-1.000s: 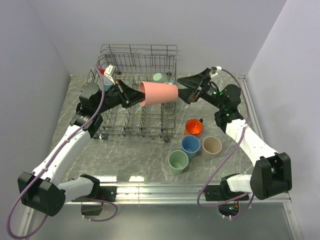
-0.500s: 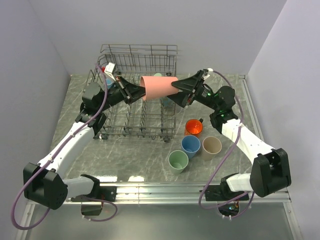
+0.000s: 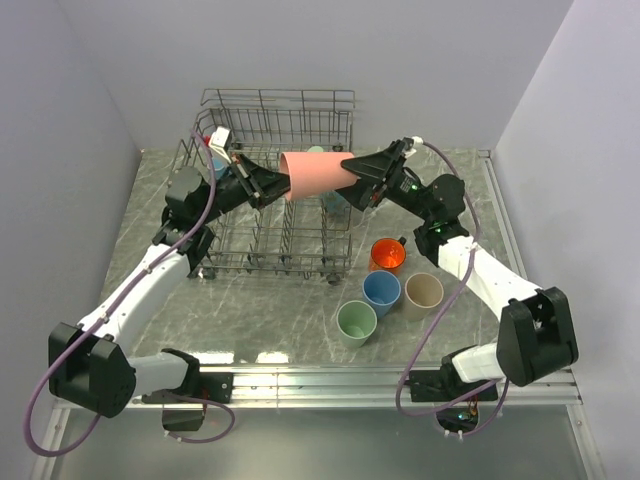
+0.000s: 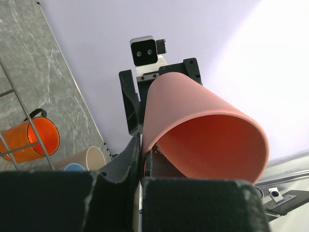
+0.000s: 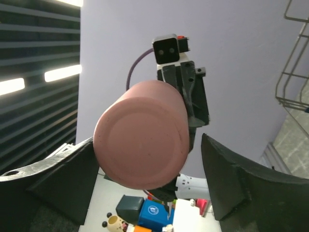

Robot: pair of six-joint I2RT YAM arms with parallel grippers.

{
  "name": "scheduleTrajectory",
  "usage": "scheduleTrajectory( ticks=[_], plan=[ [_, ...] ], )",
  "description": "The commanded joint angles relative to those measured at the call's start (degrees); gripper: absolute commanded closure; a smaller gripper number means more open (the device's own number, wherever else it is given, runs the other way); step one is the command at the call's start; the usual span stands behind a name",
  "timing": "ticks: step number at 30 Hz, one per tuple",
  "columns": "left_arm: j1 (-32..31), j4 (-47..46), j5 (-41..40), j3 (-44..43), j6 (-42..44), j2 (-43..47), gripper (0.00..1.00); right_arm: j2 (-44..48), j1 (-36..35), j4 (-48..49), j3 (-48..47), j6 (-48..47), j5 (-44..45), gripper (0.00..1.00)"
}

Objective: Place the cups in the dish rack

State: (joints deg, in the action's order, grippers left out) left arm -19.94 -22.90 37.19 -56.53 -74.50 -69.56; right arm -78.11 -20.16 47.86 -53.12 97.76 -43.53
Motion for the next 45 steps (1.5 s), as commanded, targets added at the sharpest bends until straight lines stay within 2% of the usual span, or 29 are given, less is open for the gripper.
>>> scheduleTrajectory(
  ticks=[1,3,6,7,9,10,12,13,15,16,17,18,20,22,23,24,25,27,30,33,35,38,40,45],
  plan=[
    [-0.9,-5.2,1.7,-0.8,-0.1,-0.2,1.0,-1.8,-2.0,4.6,0.7,2.8,2.2,0.19],
    [-1.1,-4.8,1.2,-0.9,0.1,-0.2,1.0,-2.3,-2.7,4.6,-0.6,2.5,2.0,0.25],
    [-1.9,-5.1,1.1,-0.7,0.0,-0.5,1.0,-3.0,-3.0,4.6,-1.6,2.4,2.2,0.39],
    [-2.2,-4.7,0.8,-0.6,0.3,-0.5,1.0,-3.3,-3.1,4.7,-1.7,2.4,2.3,0.49],
    [-2.9,-3.7,0.3,-0.6,0.8,-0.6,1.0,-3.6,-3.1,5.1,-2.2,2.7,2.2,0.61],
    [-3.0,-2.7,0.0,-0.6,1.4,-0.5,1.0,-3.8,-3.1,5.3,-2.4,2.7,2.2,0.72],
    [-3.2,-1.7,0.0,-0.6,1.8,-0.5,1.0,-3.8,-3.1,4.4,-2.8,2.1,2.0,0.83],
    [-3.3,0.3,0.0,-0.9,2.6,-0.8,0.98,-3.5,-3.0,3.8,-2.9,1.7,1.7,0.93],
    [-3.3,2.8,0.2,-1.2,4.2,-0.8,0.78,-2.9,-2.4,1.0,-3.3,-0.3,1.1,1.0],
    [-3.3,4.2,-0.1,-1.6,5.1,-0.7,0.68,-2.1,-1.5,-0.1,-3.4,-1.2,0.8,1.0],
    [-3.3,7.7,-0.6,-1.7,5.9,-0.5,0.52,-1.5,-0.8,-1.3,-3.6,-3.1,0.3,1.0],
    [-3.2,9.4,-1.0,-1.8,6.9,0.1,0.45,-0.9,-0.2,-4.8,-3.7,-4.4,0.0,1.0],
    [-2.9,15.8,-2.1,-1.9,10.4,1.0,0.34,1.4,2.1,-10.0,-4.8,-10.3,-0.8,1.0],
    [-1.9,18.8,-2.4,-0.7,12.9,2.9,0.28,3.6,3.2,-24.6,-7.3,-17.3,-0.2,1.0],
    [-0.7,20.2,-2.5,-0.1,13.6,3.6,0.24,4.1,3.5,-30.2,-11.3,-25.9,0.5,1.0],
    [0.0,22.7,-2.6,0.7,14.2,5.4,0.23,4.4,3.6,-40.2,-13.4,-29.8,2.3,1.0],
    [1.3,24.4,-2.7,2.0,15.7,6.3,0.22,4.3,3.6,-45.0,-17.6,-36.6,3.5,1.0],
    [2.7,29.1,-3.2,3.2,17.2,8.0,0.22,3.8,3.9,-54.6,-20.3,-40.7,5.7,1.0],
    [4.6,37.8,-5.8,4.7,22.4,11.7,0.21,2.4,4.1,-64.0,-24.5,-47.4,10.7,1.0],
    [4.8,47.4,-12.7,4.8,26.0,13.9,0.23,0.4,2.7,-73.1,-29.5,-54.0,18.2,1.0],
    [4.8,51.4,-17.3,5.1,26.8,14.8,0.24,-1.4,0.5,-81.5,-35.9,-60.5,27.1,1.0],
    [4.9,56.1,-20.7,5.6,28.0,16.3,0.25,-6.6,-6.6,-87.7,-45.6,-67.9,40.5,1.0],
    [4.9,57.4,-21.3,5.5,29.1,17.0,0.25,-11.3,-11.8,-91.9,-51.9,-70.8,44.0,1.0],
    [5.0,61.4,-23.7,2.8,31.7,16.6,0.28,-22.2,-18.7,-99.6,-61.6,-72.9,55.1,1.0]
  ],
)
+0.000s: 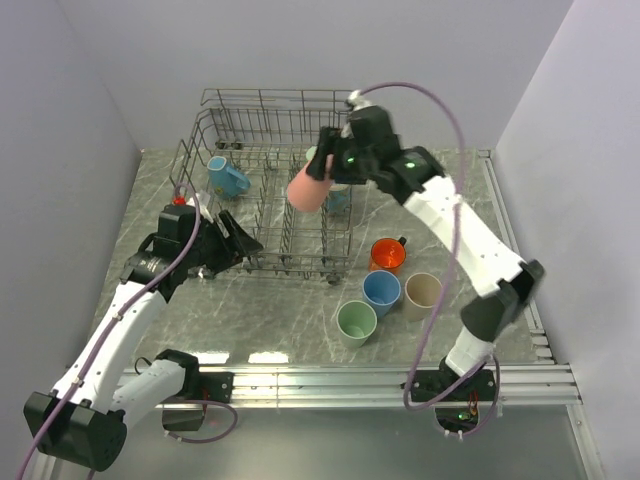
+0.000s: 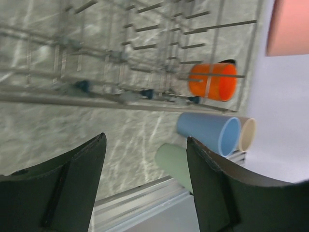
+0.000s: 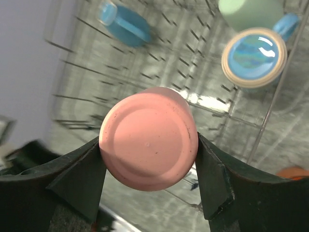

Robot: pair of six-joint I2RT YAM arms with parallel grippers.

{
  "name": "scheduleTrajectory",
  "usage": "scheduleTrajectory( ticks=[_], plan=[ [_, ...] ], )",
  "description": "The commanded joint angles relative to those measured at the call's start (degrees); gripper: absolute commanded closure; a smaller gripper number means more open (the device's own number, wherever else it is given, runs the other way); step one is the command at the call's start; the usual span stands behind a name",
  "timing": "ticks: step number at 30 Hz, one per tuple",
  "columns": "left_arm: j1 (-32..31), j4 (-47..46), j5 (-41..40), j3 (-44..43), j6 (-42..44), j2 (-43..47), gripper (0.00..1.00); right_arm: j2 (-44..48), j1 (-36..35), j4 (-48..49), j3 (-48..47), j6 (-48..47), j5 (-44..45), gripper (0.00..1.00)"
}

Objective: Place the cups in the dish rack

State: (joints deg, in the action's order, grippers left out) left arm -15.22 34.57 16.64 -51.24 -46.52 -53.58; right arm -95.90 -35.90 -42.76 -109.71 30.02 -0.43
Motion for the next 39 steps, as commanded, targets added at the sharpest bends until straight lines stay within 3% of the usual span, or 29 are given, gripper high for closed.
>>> scheduleTrajectory(
  ticks=[1,9,24,35,39],
  plan=[
    [0.3,4.3,-3.5,-2.8,3.9,0.6,0.28,-5.8,-3.9,-10.1,-7.4,-5.8,13.5,1.0],
    [0.3,5.5,-3.5,-1.8,4.2,2.3,0.29,-10.8,-8.3,-13.8,-7.5,-5.9,21.8,1.0],
    [-4.2,7.0,-8.0,-6.8,7.8,-0.9,0.3,-8.1,-8.7,-0.9,14.4,-2.2,22.5,1.0],
    [-6.0,6.8,-9.2,-7.7,8.4,-1.7,0.3,-14.6,-8.7,-7.6,11.6,-0.8,23.6,1.0],
    [-6.0,6.7,-9.3,-7.2,8.3,-1.4,0.3,-13.0,-8.8,-8.9,14.0,0.5,24.9,1.0]
  ],
)
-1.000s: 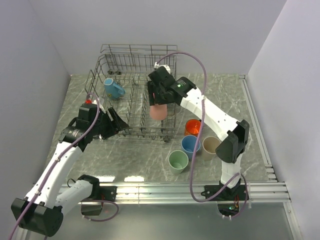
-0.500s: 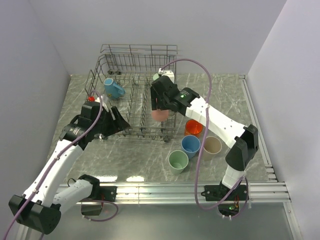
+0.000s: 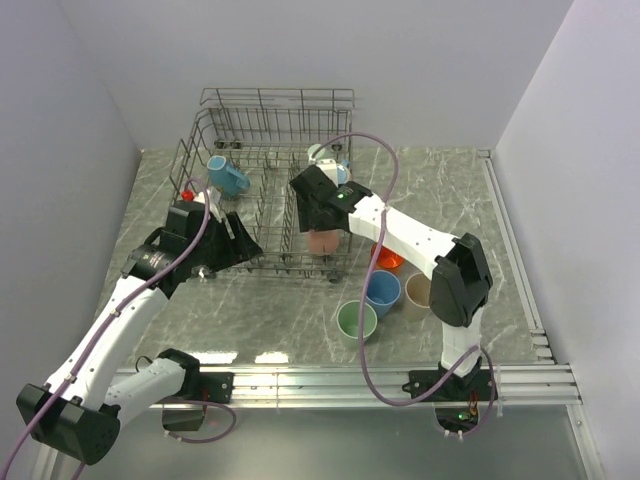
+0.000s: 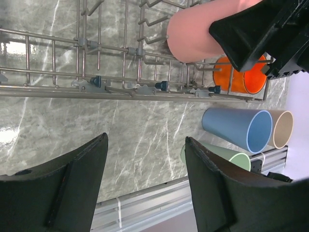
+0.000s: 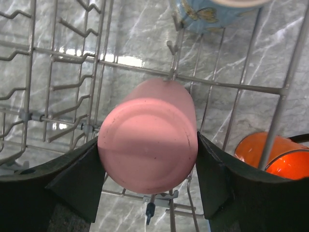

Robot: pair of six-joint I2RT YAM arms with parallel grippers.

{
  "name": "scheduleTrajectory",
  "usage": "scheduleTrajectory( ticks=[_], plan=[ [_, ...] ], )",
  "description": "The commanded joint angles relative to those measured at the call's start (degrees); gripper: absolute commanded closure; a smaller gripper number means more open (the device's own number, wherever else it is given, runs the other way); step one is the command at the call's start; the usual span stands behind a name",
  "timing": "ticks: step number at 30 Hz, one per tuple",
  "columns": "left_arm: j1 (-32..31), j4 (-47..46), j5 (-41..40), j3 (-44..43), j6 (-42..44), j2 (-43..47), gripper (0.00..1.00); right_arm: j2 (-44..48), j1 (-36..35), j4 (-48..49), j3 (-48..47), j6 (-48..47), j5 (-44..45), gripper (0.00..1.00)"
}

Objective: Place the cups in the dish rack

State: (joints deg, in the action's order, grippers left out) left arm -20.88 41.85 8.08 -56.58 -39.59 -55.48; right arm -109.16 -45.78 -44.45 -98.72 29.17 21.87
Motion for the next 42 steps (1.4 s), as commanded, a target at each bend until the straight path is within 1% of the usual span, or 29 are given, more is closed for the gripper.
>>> scheduleTrajectory(
  ticks=[1,4,5,6,7,9,10,11,13,15,16,21,25,26,28,30,32,33,35,36,37,38,39,40,41,42],
  plan=[
    [-0.2,-0.6,-0.7,-1.9,1.3,0.6,0.3,1.3,1.0,-7.0,3.8,1.4,2.2,1.0],
    [-0.1,-1.0,-0.4,-1.7,1.2,0.5,0.3,3.0,1.0,-6.5,6.0,1.9,1.4,1.0],
    [-0.2,-1.1,-0.3,-1.5,1.2,0.6,0.3,3.2,1.0,-6.7,6.3,2.1,1.3,0.98],
    [-0.3,-1.2,-0.2,-1.5,1.2,0.5,0.3,3.4,1.0,-6.8,6.4,2.4,1.2,0.93],
    [-0.2,-1.2,-0.1,-1.4,1.1,0.5,0.3,3.9,1.0,-7.0,6.3,2.3,1.2,0.77],
    [-0.3,-1.3,0.1,-1.4,1.0,0.4,0.3,4.5,1.0,-7.5,6.0,2.6,1.2,0.58],
    [-0.2,-1.3,0.1,-1.3,1.0,0.6,0.3,5.3,1.0,-7.8,5.6,2.6,1.2,0.43],
    [-0.2,-1.4,0.0,-1.2,1.0,0.6,0.3,5.5,1.0,-8.1,4.9,2.8,1.2,0.32],
    [-0.2,-1.2,-0.2,-1.3,1.4,0.7,0.3,6.5,1.0,-8.9,3.8,3.0,1.4,0.18],
    [-0.3,-0.8,-0.8,-1.6,1.7,0.9,0.3,7.0,0.9,-10.4,1.7,3.1,1.6,0.14],
    [-0.3,-0.6,-1.0,-1.9,2.1,1.2,0.3,7.5,0.9,-12.1,0.8,3.2,1.8,0.08],
    [-1.3,0.1,-2.6,-2.8,2.8,1.7,0.3,9.1,1.0,-17.6,-6.2,4.9,2.5,0.05],
    [-2.5,0.5,-3.6,-4.2,3.4,1.9,0.3,11.9,0.3,-24.8,-11.8,8.0,5.1,0.03],
    [-3.2,0.5,-3.7,-4.6,3.5,1.9,0.3,12.7,0.3,-26.0,-13.9,9.5,5.8,0.03],
    [-4.2,-0.2,-3.3,-5.0,4.1,1.5,0.3,15.0,-0.1,-29.7,-15.5,11.2,7.7,0.02],
    [-6.4,-0.4,-2.6,-5.4,5.0,0.6,0.32,17.0,-0.2,-31.9,-16.3,14.1,8.9,0.02],
    [-9.3,-0.3,-1.9,-5.5,6.3,-1.2,0.34,21.3,-0.2,-34.1,-14.4,17.0,10.0,0.02],
    [-10.2,-0.4,-1.7,-5.5,6.6,-1.7,0.35,25.4,-0.2,-34.4,-12.9,17.9,10.3,0.02],
    [-12.1,-0.6,0.3,-5.6,7.4,-3.3,0.35,30.4,-0.2,-33.0,-6.0,20.3,10.1,0.02],
    [-12.6,-0.5,1.1,-5.8,7.7,-4.6,0.36,35.4,-0.2,-32.2,-3.4,21.1,9.9,0.01],
    [-13.3,-0.6,2.3,-6.0,7.7,-5.3,0.36,38.1,-0.1,-30.5,1.5,22.1,9.7,0.01],
    [-15.1,-0.9,3.9,-5.9,7.6,-6.0,0.35,40.6,-0.1,-29.6,3.9,22.8,9.2,0.01],
    [-16.3,-1.1,4.2,-5.9,7.1,-7.7,0.34,44.9,-0.2,-28.9,6.0,23.2,8.8,0.01],
    [-17.7,-1.5,4.2,-5.7,6.6,-8.6,0.34,46.9,-0.1,-27.9,9.5,23.9,8.7,0.01],
    [-20.7,-2.5,4.1,-5.7,6.1,-9.4,0.33,48.7,-0.2,-27.6,10.9,24.2,8.5,0.01],
    [-22.2,-3.2,3.8,-5.6,4.8,-10.2,0.33,51.4,-0.2,-27.4,12.0,24.2,7.9,0.01]
  ],
)
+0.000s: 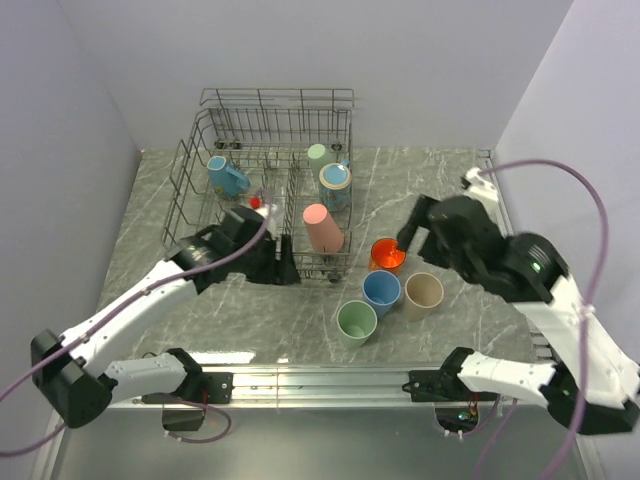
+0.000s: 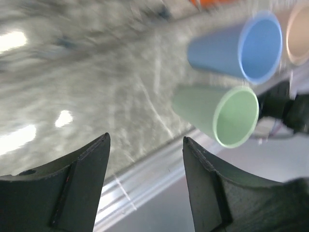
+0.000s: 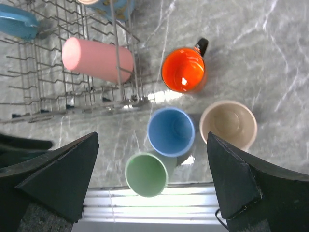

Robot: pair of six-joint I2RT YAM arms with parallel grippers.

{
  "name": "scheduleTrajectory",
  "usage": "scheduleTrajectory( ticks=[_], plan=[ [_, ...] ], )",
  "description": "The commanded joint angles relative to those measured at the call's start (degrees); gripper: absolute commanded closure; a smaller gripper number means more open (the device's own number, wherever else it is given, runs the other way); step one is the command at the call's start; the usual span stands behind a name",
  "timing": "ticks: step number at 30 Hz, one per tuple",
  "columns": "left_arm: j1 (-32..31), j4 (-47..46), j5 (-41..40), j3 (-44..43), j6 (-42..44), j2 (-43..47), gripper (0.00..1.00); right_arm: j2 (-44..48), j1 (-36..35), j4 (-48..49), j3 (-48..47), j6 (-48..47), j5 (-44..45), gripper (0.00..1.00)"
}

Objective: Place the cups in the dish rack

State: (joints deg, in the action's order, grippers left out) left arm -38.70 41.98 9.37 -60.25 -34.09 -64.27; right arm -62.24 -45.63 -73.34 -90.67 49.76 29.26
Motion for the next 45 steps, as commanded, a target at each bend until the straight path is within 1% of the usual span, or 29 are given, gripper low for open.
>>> scheduleTrajectory(
  ticks=[1,2,4,5,7,8,9,11,14,16,18,19,23,25,28,29,32,35,36,37,38,39,40,41,42,44,45],
  plan=[
    [-5.8,-3.8,2.1,-2.1,-1.7,-3.1,0.33,5.6,-0.3,1.8,5.8,3.2,0.2,0.01],
    [-8.6,-4.4,1.5,-2.2,-2.7,-4.0,0.33,6.6,-0.3,2.0,6.5,2.6,-0.1,0.01],
    [-11.6,-5.3,-0.5,-3.1,-6.6,-6.6,0.33,8.4,-0.3,1.4,7.0,1.0,-1.1,0.0],
    [-14.7,-5.6,-1.3,-3.5,-8.1,-7.7,0.33,8.8,-0.3,0.7,7.0,0.6,-1.2,0.0],
    [-17.8,-5.7,-3.7,-4.5,-12.8,-10.9,0.33,10.4,-0.3,-1.0,7.0,-0.3,-1.8,0.0],
    [-21.0,-5.8,-4.4,-5.0,-14.2,-11.9,0.33,11.1,-0.3,-1.5,7.1,-0.4,-2.1,0.0],
    [-22.6,-5.9,-5.4,-5.2,-16.7,-13.0,0.33,12.9,-0.3,-2.0,7.3,-0.5,-2.4,0.0],
    [-26.7,-6.1,-7.9,-6.5,-19.1,-16.4,0.34,15.2,-0.3,-2.5,8.6,-1.0,-3.9,0.0],
    [-29.8,-6.2,-9.2,-8.3,-23.2,-20.9,0.35,19.9,-0.2,-3.5,11.2,-1.0,-5.9,0.0],
    [-30.2,-5.6,-12.3,-9.4,-26.2,-23.5,0.37,22.8,-0.3,-3.7,13.1,-1.4,-7.0,0.0],
    [-30.5,-4.1,-15.2,-10.1,-29.1,-25.4,0.45,24.6,-0.3,-3.8,14.1,-2.1,-9.1,0.0],
    [-30.5,-3.6,-16.0,-10.8,-29.9,-25.8,0.47,25.1,-0.2,-3.5,14.7,-2.7,-9.8,0.0],
    [-30.5,-1.2,-18.0,-13.0,-31.3,-27.3,0.49,26.0,-0.2,-3.6,14.6,-3.8,-11.2,0.0],
    [-30.5,-0.4,-18.8,-14.0,-31.2,-27.5,0.59,26.5,-0.3,-3.0,14.5,-3.8,-11.2,0.0],
    [-30.5,1.3,-19.9,-15.4,-31.6,-27.3,0.97,26.9,-0.3,-1.5,14.8,-3.9,-12.0,0.0],
    [-30.6,2.0,-20.3,-15.8,-31.8,-26.9,1.0,26.8,-0.3,-1.0,14.9,-4.1,-12.6,0.0],
    [-31.0,5.4,-22.8,-16.4,-33.1,-22.9,1.0,26.0,-0.3,1.0,14.0,-5.0,-15.5,0.0],
    [-30.9,6.1,-25.2,-14.2,-34.1,-13.2,1.0,24.4,-0.3,4.0,11.9,-7.9,-19.1,0.0],
    [-30.9,5.9,-25.9,-12.6,-34.8,-6.6,1.0,23.2,-0.3,4.9,11.1,-8.9,-19.8,0.0],
    [-30.8,5.7,-26.7,-11.8,-35.3,-3.2,1.0,22.5,-0.3,6.7,8.9,-10.2,-20.3,0.0],
    [-30.6,4.3,-27.6,-11.0,-35.8,0.3,1.0,20.6,-0.3,7.9,7.5,-11.1,-22.8,0.0],
    [-30.5,2.6,-28.0,-8.9,-36.5,7.6,1.0,19.6,-0.3,9.8,6.3,-12.0,-25.0,0.0],
    [-30.3,0.9,-28.3,-7.7,-37.1,11.2,1.0,18.4,-0.3,14.0,4.6,-12.9,-27.9,0.0],
    [-30.1,-3.0,-28.6,-6.4,-37.5,14.7,1.0,15.8,-0.3,15.9,3.8,-12.8,-30.5,0.0],
    [-29.9,-4.6,-28.9,-4.2,-38.1,20.4,1.0,14.4,-0.2,18.0,3.5,-12.5,-36.0,0.0],
    [-29.7,-6.2,-29.7,-3.4,-38.5,24.2,1.0,12.2,0.7,25.1,5.0,-10.3,-41.6,0.0],
    [-29.7,-6.6,-30.4,-3.5,-38.3,26.4,1.0,11.1,1.7,28.2,6.4,-9.1,-49.0,0.0]
  ],
)
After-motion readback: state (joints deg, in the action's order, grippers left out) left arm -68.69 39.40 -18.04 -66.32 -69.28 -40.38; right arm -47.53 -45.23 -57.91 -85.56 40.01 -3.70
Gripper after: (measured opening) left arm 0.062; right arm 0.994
